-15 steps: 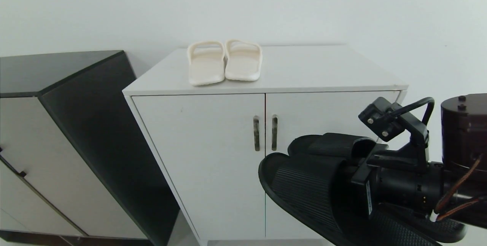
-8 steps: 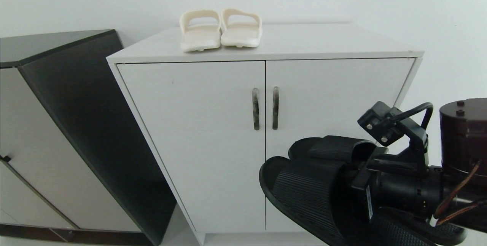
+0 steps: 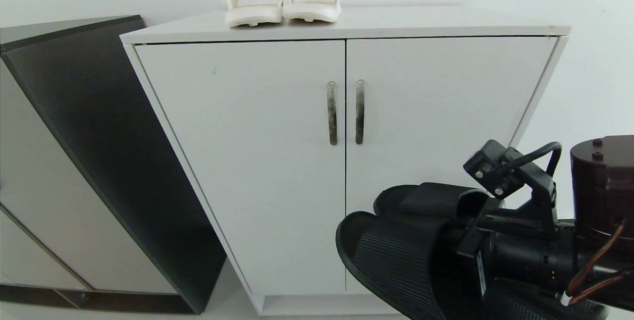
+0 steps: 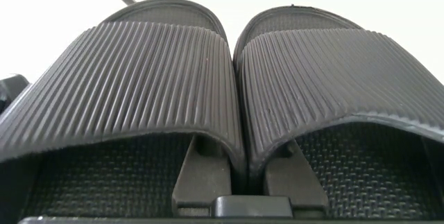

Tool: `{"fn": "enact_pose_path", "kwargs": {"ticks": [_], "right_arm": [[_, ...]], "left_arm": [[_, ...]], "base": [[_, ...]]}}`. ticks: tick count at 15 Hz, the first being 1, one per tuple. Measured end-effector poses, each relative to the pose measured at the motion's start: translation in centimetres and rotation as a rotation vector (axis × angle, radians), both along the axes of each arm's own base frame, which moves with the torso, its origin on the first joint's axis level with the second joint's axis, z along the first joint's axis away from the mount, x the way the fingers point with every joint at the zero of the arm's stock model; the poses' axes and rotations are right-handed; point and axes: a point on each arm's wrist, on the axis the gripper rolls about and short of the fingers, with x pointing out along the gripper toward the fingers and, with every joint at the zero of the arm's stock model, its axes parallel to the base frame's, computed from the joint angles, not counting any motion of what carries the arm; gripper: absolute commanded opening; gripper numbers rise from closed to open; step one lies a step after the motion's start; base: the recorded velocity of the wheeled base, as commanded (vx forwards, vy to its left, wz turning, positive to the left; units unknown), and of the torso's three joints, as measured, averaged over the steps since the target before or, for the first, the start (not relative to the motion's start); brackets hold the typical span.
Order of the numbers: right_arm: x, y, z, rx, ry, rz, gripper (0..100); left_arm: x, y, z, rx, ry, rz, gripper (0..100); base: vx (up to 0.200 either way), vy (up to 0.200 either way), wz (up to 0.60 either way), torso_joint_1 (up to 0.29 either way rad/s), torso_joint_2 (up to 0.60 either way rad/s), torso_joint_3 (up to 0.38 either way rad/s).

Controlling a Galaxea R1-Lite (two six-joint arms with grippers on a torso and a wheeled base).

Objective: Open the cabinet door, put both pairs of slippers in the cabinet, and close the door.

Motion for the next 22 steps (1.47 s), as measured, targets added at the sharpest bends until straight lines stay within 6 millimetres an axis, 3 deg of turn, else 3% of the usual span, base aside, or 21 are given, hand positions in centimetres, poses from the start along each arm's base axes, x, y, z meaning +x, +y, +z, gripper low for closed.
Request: {"fn": "enact_pose_path", "kwargs": {"ticks": [3,5,10,13,16,22], "right_arm": [[-0.3,0.1,0.0,0.008,-0.009,0.011,0],[-0.4,0.1,-0.1,0.008,-0.009,0.013,0],[-0.4,0.1,-0.3,0.016,-0.016,0.015,0],[-0.4,0.0,-0.4,0.009,-0.022,0.014,0],[-0.5,-0.1,-0.7,0.001,-0.019,0.013,0],[-0.1,-0.2,-1.1,-0.011,-0.006,0.007,0]], "left_arm": [[0.1,-0.1,4.7,-0.076,-0.042,-0.057,100],[1.5,-0.3,7.8,-0.098,-0.015,-0.150,100],[7.9,-1.2,13.5,-0.071,-0.003,-0.492,100],[12.0,-3.2,16.6,-0.057,0.000,-0.699,100],[14.7,-6.2,18.4,-0.055,0.008,-0.793,100],[19.1,-12.8,19.8,-0.053,0.007,-0.900,100]], "base": [[0.000,0.000,0.00,0.000,0.00,0.000],[0.000,0.000,0.00,0.000,0.00,0.000],[0.000,0.000,0.00,0.000,0.00,0.000],[0.000,0.000,0.00,0.000,0.00,0.000],[0.000,0.000,0.00,0.000,0.00,0.000],[0.000,0.000,0.00,0.000,0.00,0.000]]}}
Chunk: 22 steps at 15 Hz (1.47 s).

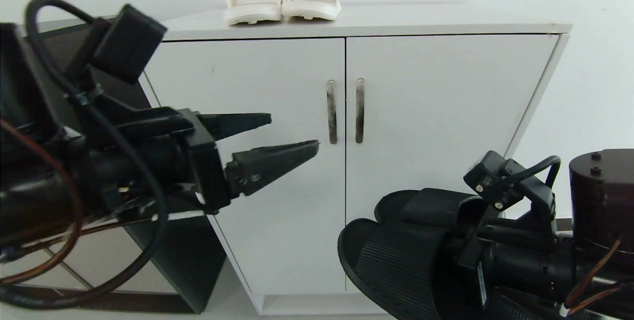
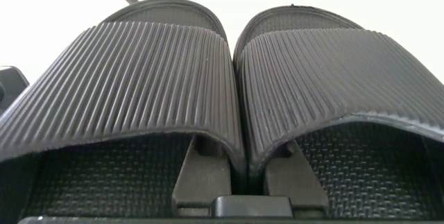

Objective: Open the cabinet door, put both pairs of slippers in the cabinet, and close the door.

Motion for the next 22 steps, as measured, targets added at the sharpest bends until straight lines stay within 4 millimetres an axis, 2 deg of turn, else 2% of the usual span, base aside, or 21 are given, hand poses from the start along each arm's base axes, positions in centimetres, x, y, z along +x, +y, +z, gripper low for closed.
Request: {"fn": "enact_pose_path", "kwargs": {"ticks": [3,5,10,13,17,22], "right_arm": [[0.0,0.1,-0.1,-0.003,0.002,0.003,0],[-0.2,0.3,-0.2,-0.005,0.005,0.019,0],[-0.8,0.8,-0.8,-0.019,0.017,0.050,0],[-0.8,0.9,-0.7,-0.012,0.010,0.053,0],[-0.8,0.9,-0.8,-0.012,0.011,0.053,0],[-0.8,0.9,-1.1,-0.023,0.018,0.054,0]], "left_arm": [[2.4,-3.2,1.3,-0.027,0.001,-0.047,100],[3.7,-4.8,2.0,-0.074,0.057,-0.138,100],[6.3,-7.6,2.3,-0.105,0.181,-0.264,100],[7.0,-8.4,1.9,-0.111,0.219,-0.317,100],[7.0,-8.7,1.6,-0.107,0.220,-0.262,100],[6.5,-8.1,1.2,-0.107,0.223,-0.167,100]], "base": [[0.000,0.000,0.00,0.000,0.00,0.000],[0.000,0.000,0.00,0.000,0.00,0.000],[0.000,0.000,0.00,0.000,0.00,0.000],[0.000,0.000,0.00,0.000,0.00,0.000],[0.000,0.000,0.00,0.000,0.00,0.000],[0.000,0.000,0.00,0.000,0.00,0.000]]}}
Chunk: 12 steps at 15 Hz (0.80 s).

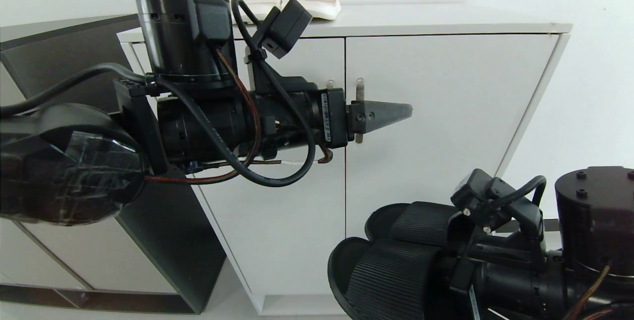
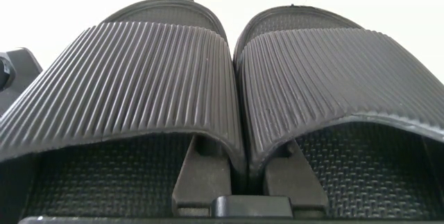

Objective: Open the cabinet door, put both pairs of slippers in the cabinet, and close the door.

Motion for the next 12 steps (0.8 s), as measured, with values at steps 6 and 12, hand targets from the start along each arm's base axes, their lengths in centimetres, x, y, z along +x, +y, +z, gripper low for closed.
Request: {"fn": "enact_pose_path", "kwargs": {"ticks": [6,12], "right_arm": [[0.2,0.2,-0.3,-0.012,0.007,0.001,0],[0.4,0.4,-0.9,-0.002,-0.023,0.006,0]], "left_arm": [[0.6,-0.2,0.0,-0.011,-0.019,0.103,100],[1.8,-1.1,-1.0,0.006,-0.006,0.153,100]], "base": [[0.000,0.000,0.00,0.000,0.00,0.000],[0.000,0.000,0.00,0.000,0.00,0.000]]}}
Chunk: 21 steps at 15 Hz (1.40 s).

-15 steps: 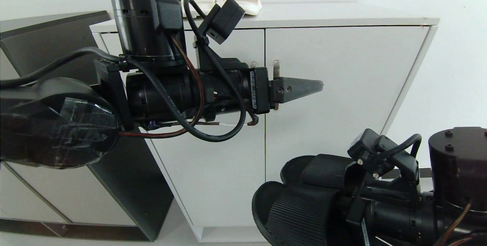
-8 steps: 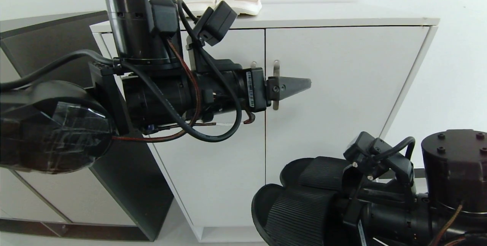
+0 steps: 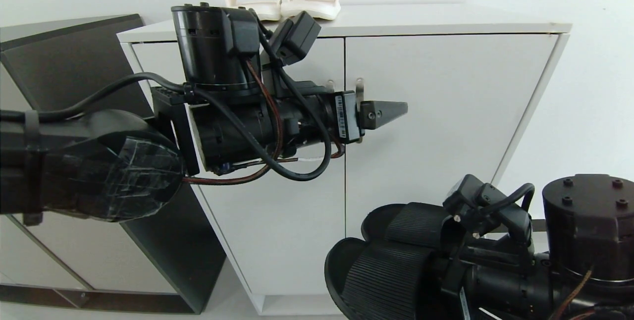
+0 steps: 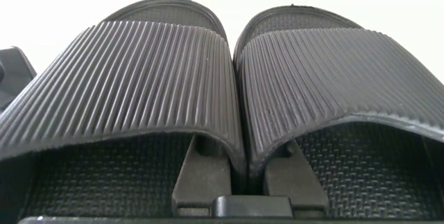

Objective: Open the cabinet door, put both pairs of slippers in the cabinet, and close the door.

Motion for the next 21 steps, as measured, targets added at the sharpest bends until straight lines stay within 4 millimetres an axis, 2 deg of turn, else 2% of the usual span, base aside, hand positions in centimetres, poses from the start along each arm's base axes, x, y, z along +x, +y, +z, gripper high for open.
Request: {"fn": "enact_pose_path", "kwargs": {"ticks": [10,11,15,21], "right_arm": [[-0.1,0.2,-0.4,-0.013,0.009,0.011,0],[-0.3,0.3,-0.4,-0.014,0.009,0.017,0],[-0.5,0.4,-0.4,-0.002,0.017,0.058,0],[-1.4,-0.2,-0.2,0.031,0.046,0.175,0]], "left_arm": [[1.0,-0.8,0.1,-0.007,-0.007,0.019,100],[1.2,-1.0,0.1,-0.008,-0.009,0.013,0],[1.3,-1.4,-0.3,0.002,0.001,0.009,0],[-0.9,-1.5,-0.2,0.011,-0.004,-0.044,0]], "base": [[0.000,0.000,0.00,0.000,0.00,0.000],[0.000,0.000,0.00,0.000,0.00,0.000],[0.000,0.000,0.00,0.000,0.00,0.000],[0.000,0.000,0.00,0.000,0.00,0.000]]}}
